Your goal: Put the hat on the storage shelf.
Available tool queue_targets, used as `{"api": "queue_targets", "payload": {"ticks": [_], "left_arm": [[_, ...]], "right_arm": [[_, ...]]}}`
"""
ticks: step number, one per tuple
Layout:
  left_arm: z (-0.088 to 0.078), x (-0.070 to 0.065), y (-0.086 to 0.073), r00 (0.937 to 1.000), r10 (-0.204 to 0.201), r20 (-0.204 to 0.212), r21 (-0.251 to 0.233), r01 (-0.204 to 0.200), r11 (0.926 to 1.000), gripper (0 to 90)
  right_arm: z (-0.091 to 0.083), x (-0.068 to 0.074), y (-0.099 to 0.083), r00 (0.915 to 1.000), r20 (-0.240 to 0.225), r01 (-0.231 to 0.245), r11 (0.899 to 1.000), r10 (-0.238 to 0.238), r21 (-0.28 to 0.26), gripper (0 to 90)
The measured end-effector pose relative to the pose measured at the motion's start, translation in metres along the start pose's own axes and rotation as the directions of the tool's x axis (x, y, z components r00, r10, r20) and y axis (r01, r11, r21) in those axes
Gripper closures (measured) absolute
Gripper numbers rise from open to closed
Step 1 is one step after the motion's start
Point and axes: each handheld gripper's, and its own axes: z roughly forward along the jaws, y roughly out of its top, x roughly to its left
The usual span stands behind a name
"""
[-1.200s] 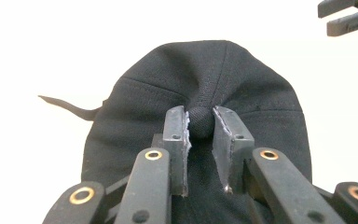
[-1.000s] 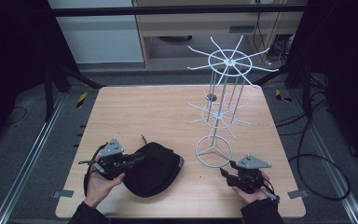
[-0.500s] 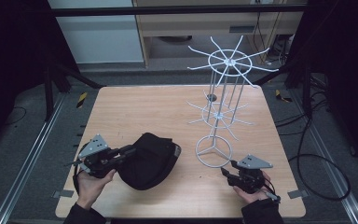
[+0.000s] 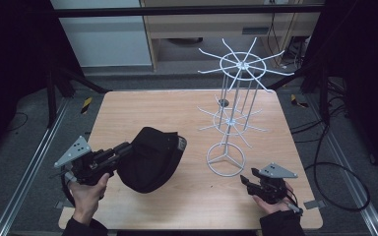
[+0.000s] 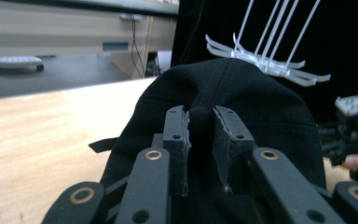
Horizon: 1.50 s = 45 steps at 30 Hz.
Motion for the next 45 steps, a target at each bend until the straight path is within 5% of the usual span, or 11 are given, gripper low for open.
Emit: {"api": "queue_targets", "payload": {"ticks": [16, 25, 40, 45], "left_arm": [[-0.001, -0.013, 0.053, 0.9997, 0.023, -0.013, -0.169, -0.025, 0.9854, 75.2], [0.005, -0.023, 0.086, 0.9998, 0.017, -0.011, -0.263, -0.019, 0.9647, 75.2], [0.02, -0.041, 0.134, 0.9999, 0.001, 0.012, -0.399, 0.004, 0.9167, 75.2], [0.033, -0.051, 0.137, 0.9994, 0.013, 0.032, -0.395, 0.001, 0.9188, 75.2]], "right_arm": [[-0.002, -0.007, -0.003, 0.9997, 0.017, -0.015, 1.0, 0.015, 0.0, 48.1], [-0.001, -0.007, -0.003, 0.9997, 0.018, -0.014, 1.0, 0.014, 0.004, 48.1], [0.0, -0.007, -0.003, 0.9998, 0.015, -0.013, 1.0, 0.013, 0.003, 48.2], [0.0, -0.007, -0.002, 0.9998, 0.013, -0.013, 1.0, 0.013, 0.001, 48.2]]}}
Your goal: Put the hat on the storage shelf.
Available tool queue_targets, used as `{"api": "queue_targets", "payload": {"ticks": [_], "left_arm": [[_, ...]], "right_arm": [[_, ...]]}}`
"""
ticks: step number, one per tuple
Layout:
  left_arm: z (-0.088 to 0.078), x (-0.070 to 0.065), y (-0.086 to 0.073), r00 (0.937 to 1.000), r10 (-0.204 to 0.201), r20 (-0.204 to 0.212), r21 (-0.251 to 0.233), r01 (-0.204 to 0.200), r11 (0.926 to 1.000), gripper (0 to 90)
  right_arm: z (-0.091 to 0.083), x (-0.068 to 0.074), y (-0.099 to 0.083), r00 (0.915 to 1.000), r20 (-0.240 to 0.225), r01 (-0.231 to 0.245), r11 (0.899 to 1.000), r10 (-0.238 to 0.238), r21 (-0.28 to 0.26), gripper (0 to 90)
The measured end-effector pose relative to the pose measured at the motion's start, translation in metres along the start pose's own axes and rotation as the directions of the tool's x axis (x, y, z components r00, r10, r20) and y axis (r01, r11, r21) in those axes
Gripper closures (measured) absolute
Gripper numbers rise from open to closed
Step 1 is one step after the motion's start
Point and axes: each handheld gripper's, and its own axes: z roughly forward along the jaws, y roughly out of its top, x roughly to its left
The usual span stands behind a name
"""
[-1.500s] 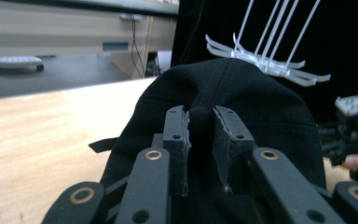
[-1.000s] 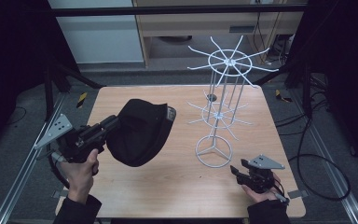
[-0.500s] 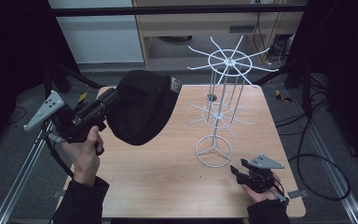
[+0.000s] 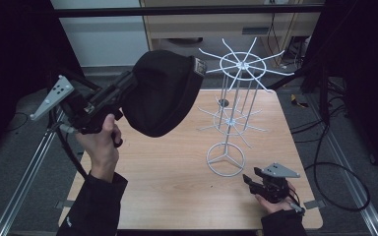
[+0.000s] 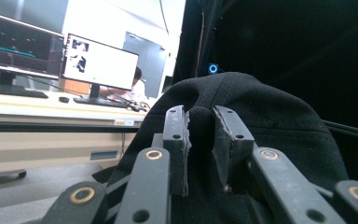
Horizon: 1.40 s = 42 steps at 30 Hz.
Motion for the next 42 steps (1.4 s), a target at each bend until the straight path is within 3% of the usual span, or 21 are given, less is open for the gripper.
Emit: {"api": "queue_targets", "payload": {"ticks": [8, 18, 31, 37, 42], "left_arm": [[0.016, -0.009, -0.015, 0.9998, 0.006, 0.022, 0.028, -0.006, 0.9996, 75.2], [0.02, -0.01, -0.032, 0.9994, 0.002, 0.036, 0.069, -0.004, 0.9976, 75.1], [0.023, -0.006, -0.066, 0.9989, 0.004, 0.046, 0.166, -0.012, 0.986, 74.8], [0.022, -0.005, -0.072, 0.9976, 0.025, 0.064, 0.189, -0.037, 0.9814, 73.5], [0.018, -0.004, -0.073, 0.9952, 0.069, 0.069, 0.213, -0.083, 0.9736, 69.0]], "right_arm": [[0.0, -0.001, 0.0, 1.0, -0.002, 0.0, 1.0, 0.0, 0.0, 48.3], [0.001, 0.0, 0.0, 1.0, -0.001, 0.005, 1.0, -0.005, 0.006, 48.3], [0.002, 0.001, -0.001, 1.0, -0.003, 0.007, 1.0, -0.007, 0.012, 48.1], [0.001, 0.0, -0.001, 1.0, -0.001, 0.006, 1.0, -0.006, 0.011, 48.0], [0.001, 0.0, -0.001, 1.0, 0.0, 0.005, 1.0, -0.005, 0.013, 47.9]]}}
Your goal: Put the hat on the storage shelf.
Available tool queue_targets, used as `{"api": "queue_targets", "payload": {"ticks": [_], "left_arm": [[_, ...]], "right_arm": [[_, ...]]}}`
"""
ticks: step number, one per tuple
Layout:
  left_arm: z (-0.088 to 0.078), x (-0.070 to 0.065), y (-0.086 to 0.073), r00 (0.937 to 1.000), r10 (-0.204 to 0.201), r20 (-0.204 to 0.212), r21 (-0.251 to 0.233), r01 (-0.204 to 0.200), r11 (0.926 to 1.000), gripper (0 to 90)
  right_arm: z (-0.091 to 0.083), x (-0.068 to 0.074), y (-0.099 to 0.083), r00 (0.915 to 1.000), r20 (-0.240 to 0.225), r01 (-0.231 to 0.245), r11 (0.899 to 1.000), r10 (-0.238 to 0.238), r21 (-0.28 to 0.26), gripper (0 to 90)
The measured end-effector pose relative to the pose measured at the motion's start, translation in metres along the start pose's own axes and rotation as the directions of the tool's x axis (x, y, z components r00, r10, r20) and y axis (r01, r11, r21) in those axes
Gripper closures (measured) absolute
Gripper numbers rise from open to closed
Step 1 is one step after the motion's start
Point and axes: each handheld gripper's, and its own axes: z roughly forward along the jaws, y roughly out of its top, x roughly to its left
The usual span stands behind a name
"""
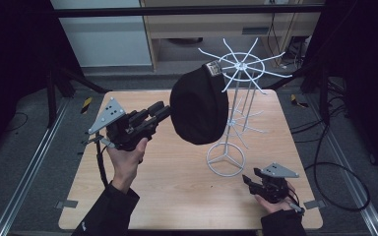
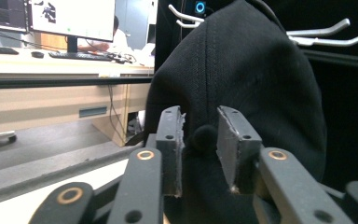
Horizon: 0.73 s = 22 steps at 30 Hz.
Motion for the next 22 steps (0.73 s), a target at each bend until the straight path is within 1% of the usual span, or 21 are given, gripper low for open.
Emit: {"api": "queue_targets", "payload": {"ticks": [3, 7, 10, 12, 14, 15, 16, 17, 19, 20, 21, 22], "left_arm": [[-0.009, 0.001, -0.005, 0.9998, 0.016, -0.008, 0.012, -0.016, 0.9998, 65.0], [-0.027, 0.007, -0.018, 0.9982, 0.031, -0.051, 0.041, -0.029, 0.9988, 55.2], [-0.043, 0.015, -0.034, 0.9948, 0.041, -0.093, 0.086, -0.033, 0.9958, 47.9], [-0.055, 0.021, -0.053, 0.9884, 0.051, -0.143, 0.14, -0.03, 0.9897, 42.8], [-0.067, 0.029, -0.074, 0.9838, 0.042, -0.174, 0.186, -0.009, 0.9825, 40.8], [-0.072, 0.033, -0.085, 0.9803, 0.029, -0.195, 0.204, 0.012, 0.9788, 39.8], [-0.077, 0.038, -0.096, 0.9767, 0.018, -0.214, 0.227, 0.032, 0.9733, 38.2], [-0.081, 0.042, -0.106, 0.9731, 0.01, -0.23, 0.25, 0.049, 0.967, 36.7], [-0.087, 0.05, -0.124, 0.9634, 0.004, -0.268, 0.295, 0.078, 0.9522, 33.8], [-0.089, 0.053, -0.13, 0.9601, 0.003, -0.28, 0.31, 0.088, 0.9468, 33.4], [-0.092, 0.058, -0.139, 0.9557, 0.003, -0.294, 0.339, 0.102, 0.9354, 32.2], [-0.094, 0.06, -0.144, 0.9528, 0.006, -0.304, 0.355, 0.107, 0.9286, 30.6]], "right_arm": [[-0.001, 0.0, 0.0, 0.9999, 0.0, -0.011, 1.0, 0.011, 0.003, 47.9], [-0.001, -0.001, 0.0, 0.9999, 0.006, -0.011, 1.0, 0.011, -0.005, 47.0], [-0.001, -0.003, -0.001, 0.9998, 0.015, -0.012, 1.0, 0.013, -0.01, 46.1], [-0.002, -0.004, -0.002, 0.9994, 0.023, -0.024, 1.0, 0.024, -0.012, 44.9], [-0.003, -0.006, -0.003, 0.999, 0.027, -0.034, 0.999, 0.034, -0.017, 43.6], [-0.003, -0.007, -0.003, 0.9988, 0.033, -0.036, 0.999, 0.036, -0.019, 42.7], [-0.003, -0.008, -0.004, 0.9987, 0.037, -0.035, 0.999, 0.035, -0.023, 41.7], [-0.003, -0.008, -0.004, 0.9982, 0.042, -0.041, 0.999, 0.042, -0.023, 40.5], [-0.003, -0.01, -0.005, 0.9977, 0.043, -0.052, 0.998, 0.053, -0.021, 37.9], [-0.002, -0.011, -0.006, 0.9977, 0.053, -0.042, 0.999, 0.043, -0.024, 36.6], [-0.002, -0.011, -0.006, 0.9972, 0.054, -0.052, 0.998, 0.053, -0.023, 34.9], [-0.003, -0.012, -0.006, 0.9969, 0.054, -0.056, 0.998, 0.058, -0.023, 33.4]]}}
